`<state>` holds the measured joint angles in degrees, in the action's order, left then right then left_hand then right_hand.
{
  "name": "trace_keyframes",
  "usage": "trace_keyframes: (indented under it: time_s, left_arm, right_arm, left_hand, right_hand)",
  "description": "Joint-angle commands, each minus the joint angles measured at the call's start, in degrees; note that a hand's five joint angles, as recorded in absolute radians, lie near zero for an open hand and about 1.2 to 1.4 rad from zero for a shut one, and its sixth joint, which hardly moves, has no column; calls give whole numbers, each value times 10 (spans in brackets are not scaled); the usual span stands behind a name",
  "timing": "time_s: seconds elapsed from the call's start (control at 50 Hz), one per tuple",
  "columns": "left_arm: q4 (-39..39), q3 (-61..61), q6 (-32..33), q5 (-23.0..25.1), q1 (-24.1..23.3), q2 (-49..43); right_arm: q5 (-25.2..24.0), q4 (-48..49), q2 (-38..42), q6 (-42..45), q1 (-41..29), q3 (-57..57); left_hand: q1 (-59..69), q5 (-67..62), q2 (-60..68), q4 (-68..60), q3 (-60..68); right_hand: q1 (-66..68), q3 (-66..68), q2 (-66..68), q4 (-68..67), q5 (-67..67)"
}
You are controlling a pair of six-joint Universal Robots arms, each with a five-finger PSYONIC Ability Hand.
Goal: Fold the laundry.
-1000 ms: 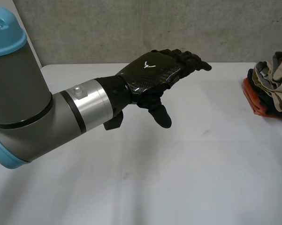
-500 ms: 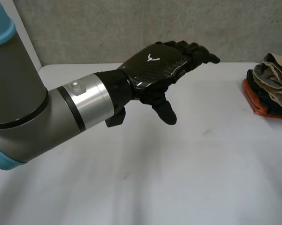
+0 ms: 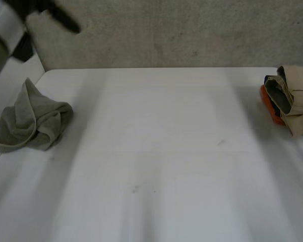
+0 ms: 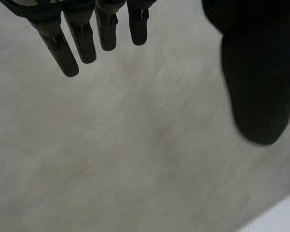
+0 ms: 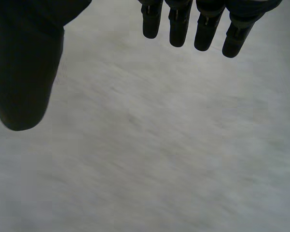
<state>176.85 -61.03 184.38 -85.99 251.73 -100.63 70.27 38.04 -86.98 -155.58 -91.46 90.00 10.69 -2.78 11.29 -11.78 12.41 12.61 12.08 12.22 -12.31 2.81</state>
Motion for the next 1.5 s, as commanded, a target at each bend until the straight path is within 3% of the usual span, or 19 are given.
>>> trace_keyframes:
  time_s: [0.02,0.2,0.4,0.44,0.48,0.5,0.52,0.64,0.74,0.82,0.9,1.04,1.12,1.16,1.22,1.28,1.38,1.5]
  left_arm:
    - [-13,-104,187,-27,94,-40]
    - [79,-107,267,-50,158,-202]
    - [134,47,300,-51,179,-424]
    - [133,74,308,-46,193,-449]
    - [133,85,314,-47,202,-461]
    - [136,86,313,-45,204,-462]
    - [138,86,311,-45,202,-460]
    - [156,40,262,-51,154,-334]
    - [181,-18,167,-48,111,-215]
    - [176,-57,63,-38,36,-120]
    - [164,-102,11,-10,-31,-83]
    - [137,-174,-5,25,-122,-97]
    - [133,-191,-3,35,-190,-173]
    - [133,-185,2,35,-211,-212]
    - [131,-174,3,25,-215,-232]
    - [131,-171,3,13,-210,-218]
    - [136,-203,4,-24,-148,-100]
    - [140,-249,12,-16,-92,-20]
  right_arm:
    - [-37,-57,-3,9,-72,133]
    - [-20,-161,95,51,-119,151]
    - [36,-166,115,63,-112,167]
    - [36,-163,115,63,-112,170]
    - [36,-162,115,63,-112,172]
    - [36,-162,115,63,-112,175]
    - [36,-160,115,63,-112,176]
    - [37,-154,106,64,-110,178]
    - [37,-154,99,63,-109,178]
    - [38,-153,89,62,-109,178]
    - [43,-153,80,60,-108,178]
    - [52,-154,78,59,-107,177]
    - [51,-154,79,59,-108,175]
    - [51,-158,79,59,-108,174]
    - [52,-161,81,56,-109,173]
    - [52,-165,80,56,-109,173]
    - [47,-225,80,57,-115,137]
    - [48,-363,87,44,-120,59]
  left_hand:
    - [4,17,-2,7,-14]
    - [0,21,-6,11,-17]
    - [20,0,14,-9,3]
    - [112,-92,106,-102,95]
    - [339,-318,333,-328,322]
    - [690,-669,684,-679,672]
    - [693,-672,687,-682,676]
    - [693,-672,687,-682,676]
    - [693,-672,687,-682,676]
    - [693,-672,687,-682,676]
    - [693,-672,687,-682,676]
    - [693,-672,687,-682,676]
    - [693,-672,687,-682,676]
    - [384,-363,378,-373,366]
    - [119,-98,113,-108,102]
    - [43,-22,37,-32,25]
    - [31,-10,25,-20,13]
    - [37,-16,31,-26,20]
  right_hand:
    - [-26,-21,-22,23,-28]
    - [-26,-21,-22,23,-28]
    - [-26,-21,-22,23,-28]
    - [-26,-21,-22,23,-28]
    - [-26,-21,-22,23,-28]
    - [-26,-21,-22,23,-28]
    - [-26,-21,-22,23,-28]
    - [-26,-21,-22,23,-28]
    - [-26,-21,-22,23,-28]
    - [-26,-21,-22,23,-28]
    - [-26,-21,-22,23,-28]
    - [-26,-21,-22,23,-28]
    - [-26,-21,-22,23,-28]
    - [-26,-21,-22,23,-28]
    - [-26,-21,-22,23,-28]
    - [-26,-21,-22,23,-28]
    - [-26,-21,-22,23,-28]
    - [-26,-21,-22,23,-28]
